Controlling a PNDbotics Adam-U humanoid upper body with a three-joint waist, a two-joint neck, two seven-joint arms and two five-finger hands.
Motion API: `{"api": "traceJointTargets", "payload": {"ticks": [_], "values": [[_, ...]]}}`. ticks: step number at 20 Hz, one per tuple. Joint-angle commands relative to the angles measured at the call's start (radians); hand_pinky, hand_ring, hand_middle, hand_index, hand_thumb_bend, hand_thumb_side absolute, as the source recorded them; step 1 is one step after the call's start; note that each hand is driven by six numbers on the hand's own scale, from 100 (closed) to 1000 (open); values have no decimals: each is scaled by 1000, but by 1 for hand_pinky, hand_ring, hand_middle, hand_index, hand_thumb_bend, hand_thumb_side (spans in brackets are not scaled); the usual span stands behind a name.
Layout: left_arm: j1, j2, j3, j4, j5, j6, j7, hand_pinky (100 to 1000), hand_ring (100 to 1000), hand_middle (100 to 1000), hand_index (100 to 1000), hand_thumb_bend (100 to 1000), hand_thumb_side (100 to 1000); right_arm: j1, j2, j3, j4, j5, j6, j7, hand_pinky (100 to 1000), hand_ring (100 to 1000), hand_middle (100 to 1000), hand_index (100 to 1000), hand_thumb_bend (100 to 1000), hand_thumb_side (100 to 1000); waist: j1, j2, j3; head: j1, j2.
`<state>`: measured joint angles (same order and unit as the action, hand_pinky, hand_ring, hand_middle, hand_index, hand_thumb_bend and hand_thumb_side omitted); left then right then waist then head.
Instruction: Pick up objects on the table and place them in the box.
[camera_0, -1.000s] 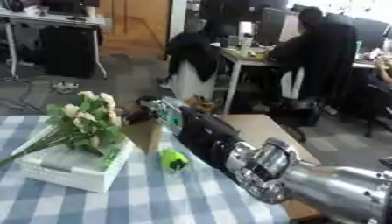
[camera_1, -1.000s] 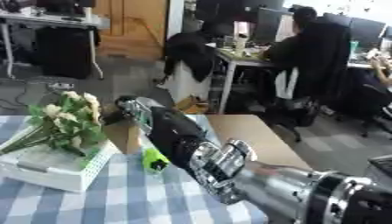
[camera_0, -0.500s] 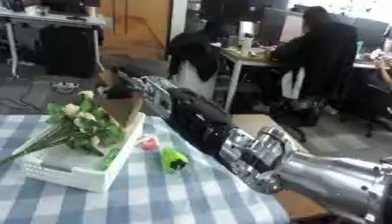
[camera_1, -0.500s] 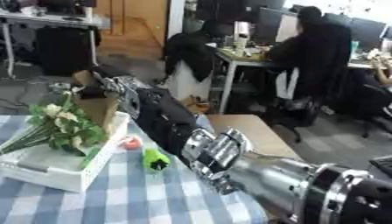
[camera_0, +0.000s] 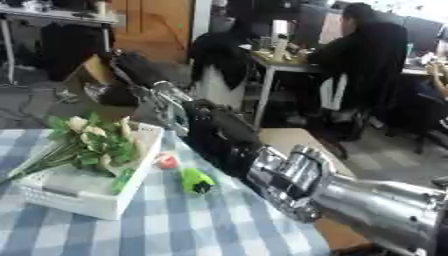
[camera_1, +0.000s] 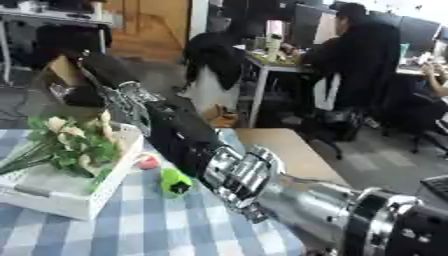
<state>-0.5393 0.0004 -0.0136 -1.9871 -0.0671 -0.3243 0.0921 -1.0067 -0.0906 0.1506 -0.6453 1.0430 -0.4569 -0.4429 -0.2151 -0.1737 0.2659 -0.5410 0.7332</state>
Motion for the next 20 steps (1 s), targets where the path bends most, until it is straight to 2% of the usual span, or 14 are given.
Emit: {"api": "traceJointTargets", "payload": {"ticks": [1,2,3,4,8,10,15,20], "values": [[-31,-17,6,-13,8,-12,5,696,819,771,857,100,808,-16,-44,0,-10,70,-132,-78,100,100,100,264,100,929,30,17,0,-14,-21],[-34,-19,7,-13,9,-14,6,696,819,771,857,100,808,-14,-45,-1,-7,91,-164,-100,100,100,100,269,100,935,30,22,1,-16,-24],[-36,-20,9,-13,10,-16,7,696,819,773,859,100,808,-11,-46,-3,-4,115,-192,-123,100,100,100,272,100,876,30,25,3,-17,-27],[-40,-23,10,-13,9,-19,10,696,819,771,858,100,810,-9,-46,-1,-3,138,-226,-143,100,100,100,275,100,949,30,31,5,-21,-33],[-58,-34,11,-13,20,-29,16,697,819,772,859,100,812,5,-46,8,-5,259,-370,-208,100,100,100,289,100,983,30,53,13,-36,-54],[-64,-37,11,-13,25,-32,16,697,818,772,859,100,813,10,-44,4,-1,325,-425,-236,100,100,100,290,100,994,29,62,16,-43,-58],[-81,-41,10,-13,34,-39,14,697,818,772,859,100,814,21,-29,34,-16,438,-449,-343,100,100,100,283,100,1000,25,84,20,-64,-66],[-102,-49,6,-13,45,-46,11,697,815,772,859,100,814,25,-24,64,-26,503,-450,-451,100,100,100,277,100,1000,21,111,30,-85,-93]]}}
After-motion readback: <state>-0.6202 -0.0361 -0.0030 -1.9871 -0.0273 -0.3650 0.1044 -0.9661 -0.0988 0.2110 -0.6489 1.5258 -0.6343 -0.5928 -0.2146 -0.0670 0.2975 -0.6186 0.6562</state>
